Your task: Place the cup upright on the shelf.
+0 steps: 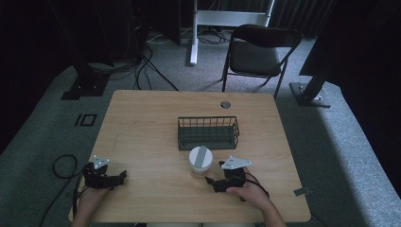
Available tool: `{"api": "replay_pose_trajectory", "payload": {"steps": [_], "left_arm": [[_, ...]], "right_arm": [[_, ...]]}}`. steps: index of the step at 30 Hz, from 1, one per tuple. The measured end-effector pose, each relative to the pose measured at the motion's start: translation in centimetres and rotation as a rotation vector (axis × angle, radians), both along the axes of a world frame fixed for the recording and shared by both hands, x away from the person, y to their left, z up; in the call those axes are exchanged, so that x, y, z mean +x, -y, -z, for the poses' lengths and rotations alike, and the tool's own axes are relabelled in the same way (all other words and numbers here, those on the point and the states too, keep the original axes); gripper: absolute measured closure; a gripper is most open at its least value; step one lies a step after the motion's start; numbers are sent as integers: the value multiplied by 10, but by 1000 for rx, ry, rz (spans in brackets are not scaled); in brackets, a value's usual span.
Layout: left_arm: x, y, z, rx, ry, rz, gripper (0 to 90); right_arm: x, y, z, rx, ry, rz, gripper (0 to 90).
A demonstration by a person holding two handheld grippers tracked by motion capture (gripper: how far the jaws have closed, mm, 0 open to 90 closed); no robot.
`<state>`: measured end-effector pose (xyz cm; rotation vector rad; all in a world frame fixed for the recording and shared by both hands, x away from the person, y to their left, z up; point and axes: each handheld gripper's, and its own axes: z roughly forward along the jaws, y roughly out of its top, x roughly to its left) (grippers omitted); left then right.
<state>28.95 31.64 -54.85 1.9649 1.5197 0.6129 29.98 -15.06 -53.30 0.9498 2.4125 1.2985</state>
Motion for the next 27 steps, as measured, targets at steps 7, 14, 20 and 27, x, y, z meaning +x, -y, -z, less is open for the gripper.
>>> {"api": "replay_pose_trajectory", "payload": {"steps": [7, 14, 20, 27], "left_arm": [[0, 0, 0, 0, 0, 0, 2], [0, 0, 0, 0, -1, 0, 1], [0, 0, 0, 0, -1, 1, 2], [0, 0, 0, 0, 0, 1, 1]], "right_arm": [[2, -11, 0, 29, 7, -14, 131], [4, -19, -1, 51, 20, -20, 131], [6, -24, 0, 69, 23, -20, 131], [8, -30, -1, 95, 46, -9, 131]]}}
